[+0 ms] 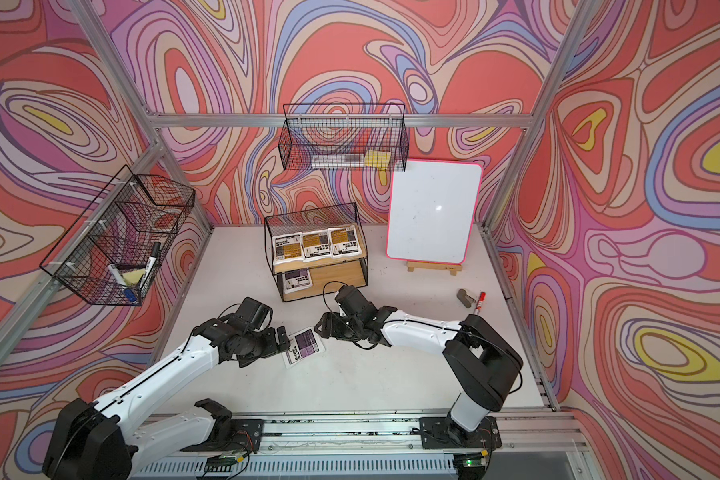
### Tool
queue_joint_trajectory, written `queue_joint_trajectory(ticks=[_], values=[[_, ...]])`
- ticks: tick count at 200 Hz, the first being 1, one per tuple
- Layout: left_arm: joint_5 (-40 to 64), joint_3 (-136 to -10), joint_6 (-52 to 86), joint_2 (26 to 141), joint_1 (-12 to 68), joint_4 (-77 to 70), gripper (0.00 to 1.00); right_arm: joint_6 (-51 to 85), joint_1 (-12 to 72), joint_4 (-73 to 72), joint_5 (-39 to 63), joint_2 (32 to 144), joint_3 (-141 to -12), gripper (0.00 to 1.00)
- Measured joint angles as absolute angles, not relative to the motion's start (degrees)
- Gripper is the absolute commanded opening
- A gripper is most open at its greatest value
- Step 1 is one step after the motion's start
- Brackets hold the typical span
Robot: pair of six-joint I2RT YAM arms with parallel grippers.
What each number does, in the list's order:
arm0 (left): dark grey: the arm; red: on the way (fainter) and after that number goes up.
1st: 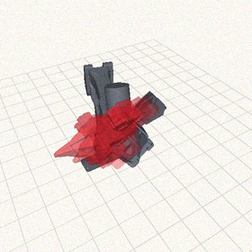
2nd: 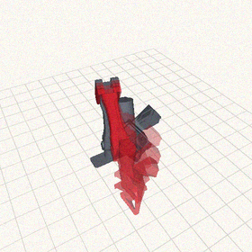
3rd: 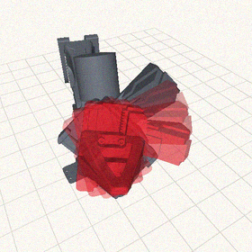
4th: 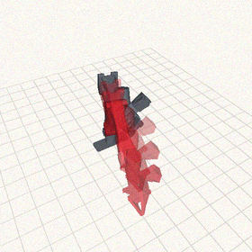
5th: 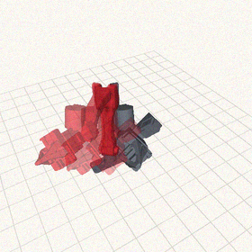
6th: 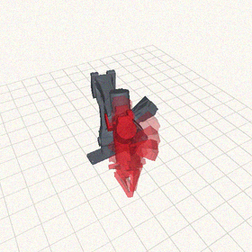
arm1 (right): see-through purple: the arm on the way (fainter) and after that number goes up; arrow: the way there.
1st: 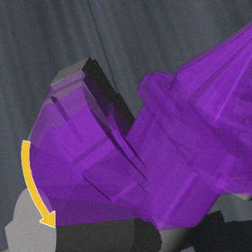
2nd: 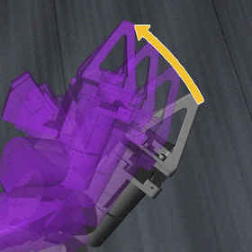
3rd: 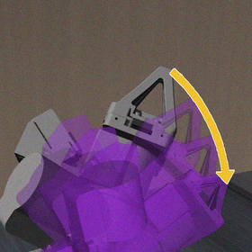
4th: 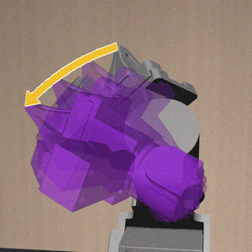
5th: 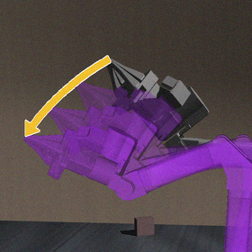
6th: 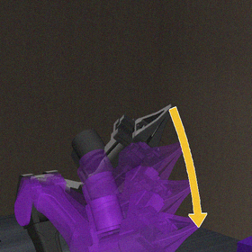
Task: Place the bagged coffee beans on the shelf by color
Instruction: Adjust the bagged coffee beans at the center of the board.
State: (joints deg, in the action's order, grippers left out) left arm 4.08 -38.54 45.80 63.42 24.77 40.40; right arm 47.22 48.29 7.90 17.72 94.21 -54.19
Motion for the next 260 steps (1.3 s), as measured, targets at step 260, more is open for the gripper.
queue_joint_trajectory(ticks=[260], values=[[-6.3,-41.7,51.3,60.0,24.8,39.2,0.99,51.3,44.9,-5.7,40.2,118.0,-66.7,0.71]])
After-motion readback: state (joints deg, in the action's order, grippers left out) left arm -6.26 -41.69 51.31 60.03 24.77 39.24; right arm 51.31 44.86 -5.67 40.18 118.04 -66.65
